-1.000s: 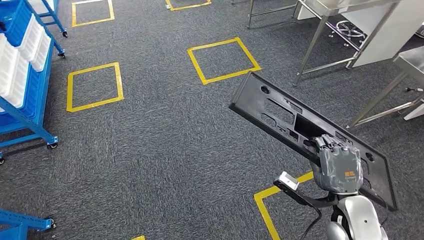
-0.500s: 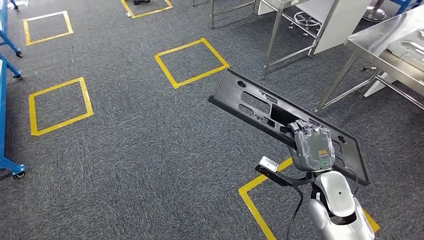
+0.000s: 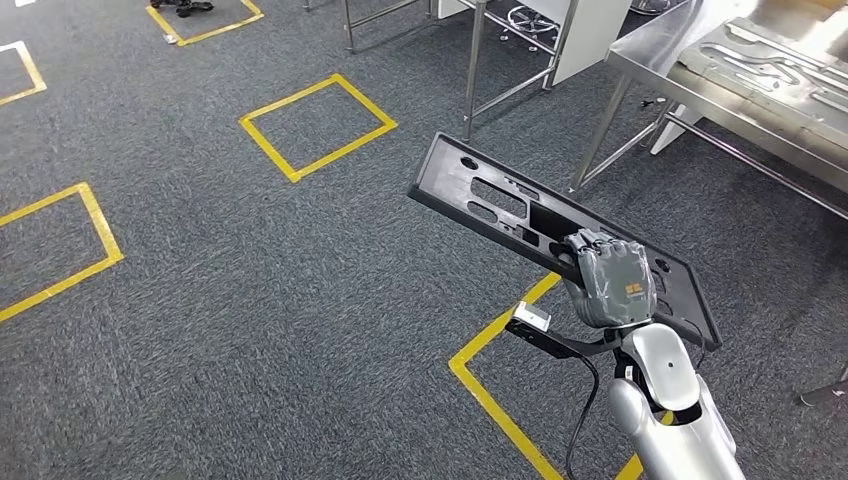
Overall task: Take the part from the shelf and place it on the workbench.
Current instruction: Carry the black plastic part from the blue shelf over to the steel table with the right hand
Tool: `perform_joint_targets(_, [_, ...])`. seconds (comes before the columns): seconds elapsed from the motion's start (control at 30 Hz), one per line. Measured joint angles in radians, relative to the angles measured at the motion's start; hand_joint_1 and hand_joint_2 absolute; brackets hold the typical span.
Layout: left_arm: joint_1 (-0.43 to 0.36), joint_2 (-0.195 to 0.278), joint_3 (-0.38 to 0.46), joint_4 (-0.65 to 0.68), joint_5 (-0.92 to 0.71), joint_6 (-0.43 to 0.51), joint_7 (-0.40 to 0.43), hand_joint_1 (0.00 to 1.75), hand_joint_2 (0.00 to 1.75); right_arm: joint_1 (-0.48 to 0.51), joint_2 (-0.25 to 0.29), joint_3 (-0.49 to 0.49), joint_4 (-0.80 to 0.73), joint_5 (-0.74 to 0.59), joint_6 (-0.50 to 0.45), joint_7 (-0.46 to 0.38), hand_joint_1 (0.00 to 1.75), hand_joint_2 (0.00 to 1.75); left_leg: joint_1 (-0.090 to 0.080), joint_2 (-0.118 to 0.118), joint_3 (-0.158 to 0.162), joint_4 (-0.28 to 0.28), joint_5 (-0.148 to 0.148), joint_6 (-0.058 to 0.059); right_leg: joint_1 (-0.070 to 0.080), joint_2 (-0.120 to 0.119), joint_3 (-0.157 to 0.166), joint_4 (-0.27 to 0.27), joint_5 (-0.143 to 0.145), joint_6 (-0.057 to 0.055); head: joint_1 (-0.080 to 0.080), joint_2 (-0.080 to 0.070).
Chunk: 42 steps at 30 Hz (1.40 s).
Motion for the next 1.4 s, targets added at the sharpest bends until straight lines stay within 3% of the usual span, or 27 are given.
perform_joint_targets(0.1, [-0.007,0.018,0.008,0.0,0.01,-0.011,0.01,0.0,0.0,-0.025,-0.002,0.012,0.012,-0.014,0.0,-0.003,1.75,1.75,-0.001,0.024,0.004,0.003,-0.007,-0.014,0.003,0.025,0.0,-0.013,0.003,-0.019,-0.001,0.0])
perform_joint_targets(0.17, [-0.011,0.025,0.012,0.0,0.017,-0.021,0.006,0.0,0.0,-0.034,-0.003,0.014,0.016,-0.025,0.0,-0.003,1.75,1.75,0.003,-0.012,-0.008,0.038,-0.035,-0.025,-0.004,0.043,0.004,-0.021,0.009,-0.03,-0.002,0.0])
perform_joint_targets(0.23, [-0.009,0.027,0.021,0.0,0.028,-0.034,-0.001,0.0,0.0,-0.046,-0.003,0.019,0.02,-0.035,0.0,-0.005,1.75,1.75,0.009,-0.068,-0.06,0.153,-0.097,-0.034,-0.007,0.064,0.005,-0.024,0.012,-0.038,-0.003,0.0])
perform_joint_targets(0.3, [-0.004,0.027,0.031,0.0,0.043,-0.051,-0.006,0.0,0.0,-0.052,-0.003,0.026,0.024,-0.044,0.001,-0.009,1.75,1.75,0.013,-0.086,-0.123,0.281,-0.143,-0.039,-0.008,0.09,0.004,-0.022,0.013,-0.041,-0.004,0.0])
perform_joint_targets(0.33, [-0.003,0.027,0.036,0.0,0.051,-0.062,-0.007,0.0,0.0,-0.052,-0.003,0.03,0.026,-0.048,0.001,-0.011,1.75,1.75,0.015,-0.087,-0.135,0.303,-0.139,-0.041,-0.009,0.104,0.004,-0.021,0.013,-0.041,-0.003,0.0])
perform_joint_targets(0.37, [-0.003,0.027,0.041,0.0,0.059,-0.074,-0.007,0.0,0.0,-0.052,-0.003,0.035,0.028,-0.052,0.001,-0.012,1.75,1.75,0.018,-0.089,-0.128,0.282,-0.114,-0.043,-0.01,0.118,0.004,-0.019,0.013,-0.04,-0.003,0.0])
perform_joint_targets(0.4, [-0.003,0.027,0.047,0.0,0.064,-0.085,-0.005,0.0,0.0,-0.052,-0.003,0.04,0.03,-0.055,0.002,-0.014,1.75,1.75,0.022,-0.096,-0.103,0.225,-0.076,-0.044,-0.012,0.132,0.004,-0.015,0.011,-0.037,-0.003,0.0])
perform_joint_targets(0.47, [-0.003,0.026,0.056,0.001,0.067,-0.109,0.004,0.0,0.0,-0.054,-0.001,0.051,0.03,-0.059,0.002,-0.017,1.75,1.75,0.032,-0.14,-0.043,0.091,-0.018,-0.046,-0.015,0.159,-0.002,-0.002,0.007,-0.026,-0.003,0.0])
perform_joint_targets(0.53, [-0.002,0.025,0.058,0.002,0.063,-0.131,0.02,0.0,0.0,-0.054,0.0,0.064,0.03,-0.061,0.002,-0.021,1.75,1.75,0.034,-0.17,-0.018,0.033,-0.007,-0.042,-0.018,0.183,-0.014,0.006,0.008,-0.011,-0.004,0.0])
perform_joint_targets(0.6, [-0.003,0.023,0.059,0.003,0.051,-0.153,0.042,0.0,0.0,-0.05,0.001,0.076,0.03,-0.062,0.003,-0.022,1.75,1.75,0.03,-0.152,-0.018,0.029,-0.005,-0.029,-0.021,0.202,-0.023,0.003,0.015,0.005,-0.005,0.0])
perform_joint_targets(0.67, [-0.005,0.02,0.057,0.004,0.03,-0.17,0.065,0.0,0.0,-0.047,0.001,0.088,0.029,-0.063,0.003,-0.023,1.75,1.75,0.029,-0.127,-0.017,0.021,0.003,-0.013,-0.02,0.164,-0.037,0.026,-0.003,0.015,-0.002,0.0])
perform_joint_targets(0.73, [-0.001,0.016,0.051,0.004,0.003,-0.18,0.091,0.0,0.0,-0.049,0.002,0.101,0.027,-0.065,0.004,-0.024,1.75,1.75,0.026,-0.102,-0.017,0.015,0.006,-0.003,-0.016,0.099,-0.081,0.125,-0.061,0.019,0.002,0.0])
perform_joint_targets(0.8, [0.005,0.012,0.042,0.004,-0.018,-0.186,0.116,0.0,0.0,-0.051,0.004,0.112,0.027,-0.066,0.008,-0.025,1.75,1.75,0.022,-0.076,-0.019,0.015,0.006,0.0,-0.016,0.077,-0.137,0.25,-0.114,0.022,0.003,0.0])
perform_joint_targets(0.83, [0.007,0.01,0.037,0.004,-0.022,-0.185,0.123,0.0,0.0,-0.05,0.004,0.116,0.027,-0.067,0.011,-0.025,1.75,1.75,0.02,-0.063,-0.019,0.016,0.005,0.001,-0.016,0.075,-0.147,0.275,-0.116,0.021,0.003,0.0])
perform_joint_targets(0.9, [0.008,0.005,0.03,0.004,-0.024,-0.178,0.134,0.0,0.0,-0.051,0.004,0.121,0.026,-0.067,0.014,-0.025,1.75,1.75,0.017,-0.04,-0.017,0.016,0.004,0.001,-0.013,0.067,-0.109,0.212,-0.071,0.015,0.003,0.0])
perform_joint_targets(0.97, [0.007,0.0,0.028,0.004,-0.022,-0.165,0.137,0.0,0.0,-0.053,0.004,0.126,0.021,-0.067,0.014,-0.024,1.75,1.75,0.013,-0.018,-0.012,0.015,0.0,-0.001,-0.001,0.02,-0.032,0.071,-0.019,-0.001,0.002,0.0])
perform_joint_targets(1.03, [0.007,-0.003,0.028,0.004,-0.016,-0.151,0.133,0.0,0.0,-0.054,0.004,0.128,0.012,-0.068,0.013,-0.024,1.75,1.75,0.01,0.002,-0.008,0.014,-0.003,-0.007,0.014,-0.015,0.005,-0.003,-0.002,-0.017,0.002,0.0])
perform_joint_targets(1.1, [0.007,-0.005,0.028,0.004,-0.011,-0.144,0.126,0.0,0.0,-0.051,0.002,0.129,0.005,-0.07,0.012,-0.023,1.75,1.75,0.009,0.024,-0.002,0.01,-0.004,-0.017,0.018,0.003,0.003,-0.009,0.001,-0.026,0.002,0.0])
perform_joint_targets(1.13, [0.005,-0.005,0.028,0.004,-0.009,-0.143,0.122,0.0,0.0,-0.048,0.001,0.129,0.001,-0.07,0.012,-0.023,1.75,1.75,0.01,0.024,0.0,0.011,-0.008,-0.023,0.015,0.015,0.005,-0.016,0.005,-0.03,0.002,0.0])
perform_joint_targets(1.2, [0.004,-0.004,0.028,0.004,-0.01,-0.145,0.114,0.0,0.0,-0.044,0.001,0.129,-0.007,-0.07,0.01,-0.022,1.75,1.75,0.012,-0.016,-0.012,0.051,-0.04,-0.032,0.006,0.039,0.011,-0.029,0.014,-0.041,0.0,0.0])
perform_joint_targets(1.27, [0.008,-0.003,0.028,0.004,-0.01,-0.148,0.107,0.0,0.0,-0.04,0.001,0.129,-0.011,-0.07,0.01,-0.021,1.75,1.75,0.015,-0.069,-0.066,0.17,-0.105,-0.038,0.0,0.065,0.011,-0.033,0.018,-0.047,-0.002,0.0])
perform_joint_targets(1.3, [0.011,-0.002,0.028,0.004,-0.008,-0.149,0.104,0.0,0.0,-0.036,0.001,0.129,-0.012,-0.07,0.01,-0.02,1.75,1.75,0.016,-0.08,-0.098,0.236,-0.13,-0.04,0.0,0.079,0.01,-0.032,0.019,-0.049,-0.003,0.0])
perform_joint_targets(1.33, [0.014,-0.001,0.028,0.004,-0.006,-0.149,0.1,0.0,0.0,-0.031,0.001,0.129,-0.012,-0.07,0.01,-0.02,1.75,1.75,0.017,-0.086,-0.121,0.282,-0.14,-0.042,0.0,0.095,0.009,-0.03,0.02,-0.049,-0.003,0.0])
perform_joint_targets(1.37, [0.015,-0.001,0.028,0.004,-0.003,-0.15,0.094,0.0,0.0,-0.026,0.001,0.129,-0.012,-0.07,0.01,-0.019,1.75,1.75,0.018,-0.088,-0.127,0.288,-0.129,-0.043,0.0,0.111,0.008,-0.027,0.019,-0.049,-0.003,0.0])
perform_joint_targets(1.4, [0.016,0.0,0.028,0.004,-0.001,-0.15,0.088,0.0,0.0,-0.021,0.001,0.129,-0.012,-0.07,0.009,-0.017,1.75,1.75,0.02,-0.09,-0.115,0.257,-0.1,-0.043,-0.001,0.126,0.007,-0.023,0.019,-0.048,-0.003,0.0])
